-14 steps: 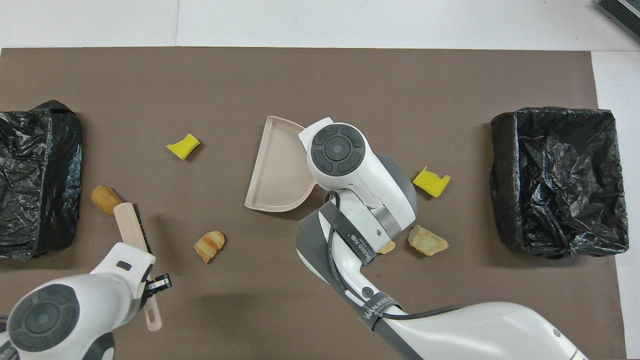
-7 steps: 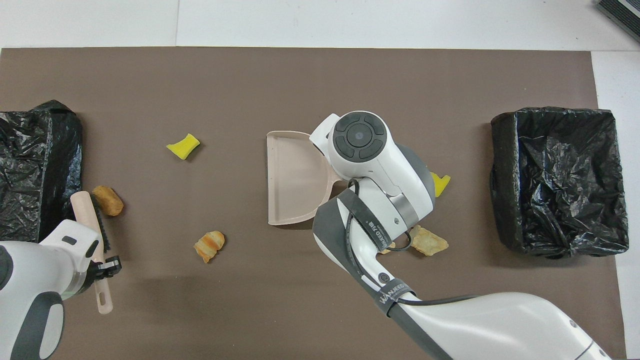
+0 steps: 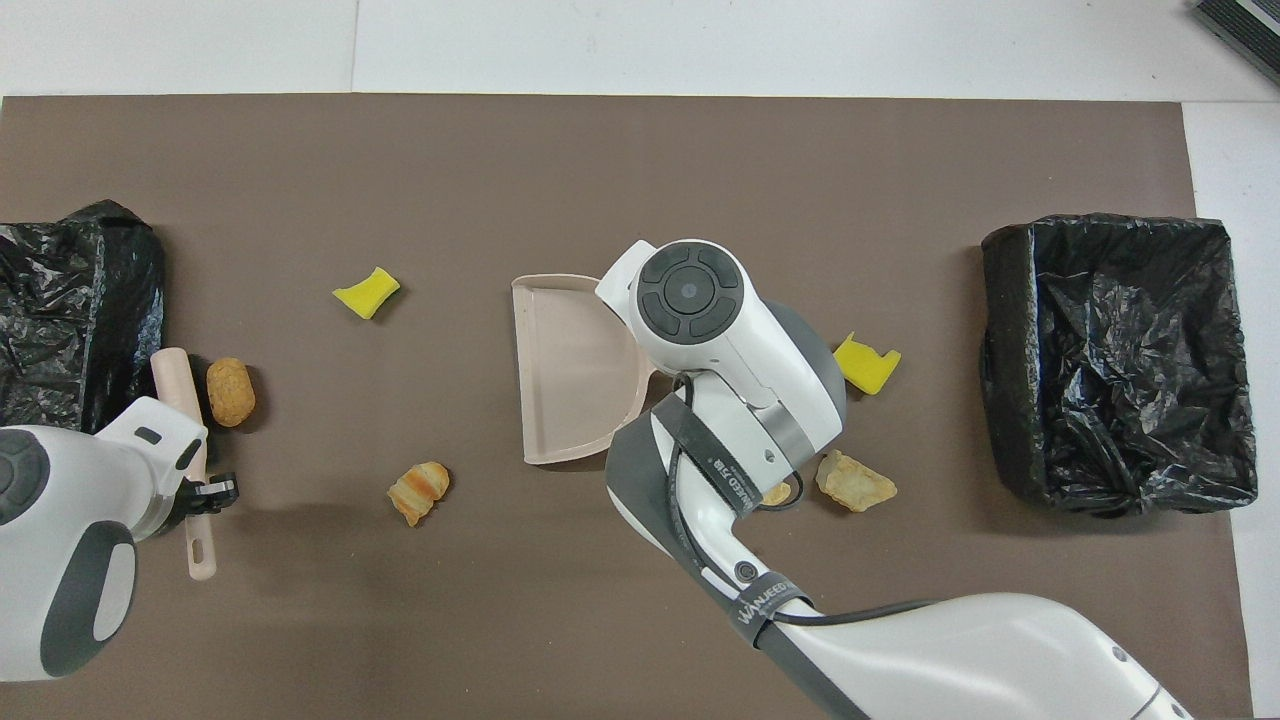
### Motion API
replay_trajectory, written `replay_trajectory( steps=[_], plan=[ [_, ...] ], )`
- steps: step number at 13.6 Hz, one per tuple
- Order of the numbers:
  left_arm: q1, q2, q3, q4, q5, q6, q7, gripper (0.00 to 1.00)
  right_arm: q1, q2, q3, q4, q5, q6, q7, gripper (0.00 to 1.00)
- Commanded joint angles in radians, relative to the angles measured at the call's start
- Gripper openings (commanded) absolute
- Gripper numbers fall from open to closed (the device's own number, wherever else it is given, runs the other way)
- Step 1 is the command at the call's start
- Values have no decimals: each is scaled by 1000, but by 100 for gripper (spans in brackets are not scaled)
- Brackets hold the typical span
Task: Sweep and dump trash in bin
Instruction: 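Position the dustpan with the right gripper while the left gripper grasps the brush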
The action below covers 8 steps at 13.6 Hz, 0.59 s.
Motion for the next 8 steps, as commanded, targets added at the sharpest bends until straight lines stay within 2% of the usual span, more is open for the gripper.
replay_trajectory(
  steps=[1,4,6,8],
  plan=[
    [-20,69,-4,79,-66,2,113,0,-1,12,8,10,-22,22,124,0],
    [-49,141,-4,184,-215,-6,226,0,-9,23,8,10,-12,54,142,0],
    [-105,171,-2,206,-237,6,226,0,-9,53,8,20,-23,50,122,0],
    [-152,233,-2,258,-276,26,224,0,-14,60,8,34,-26,27,68,0]
  ],
)
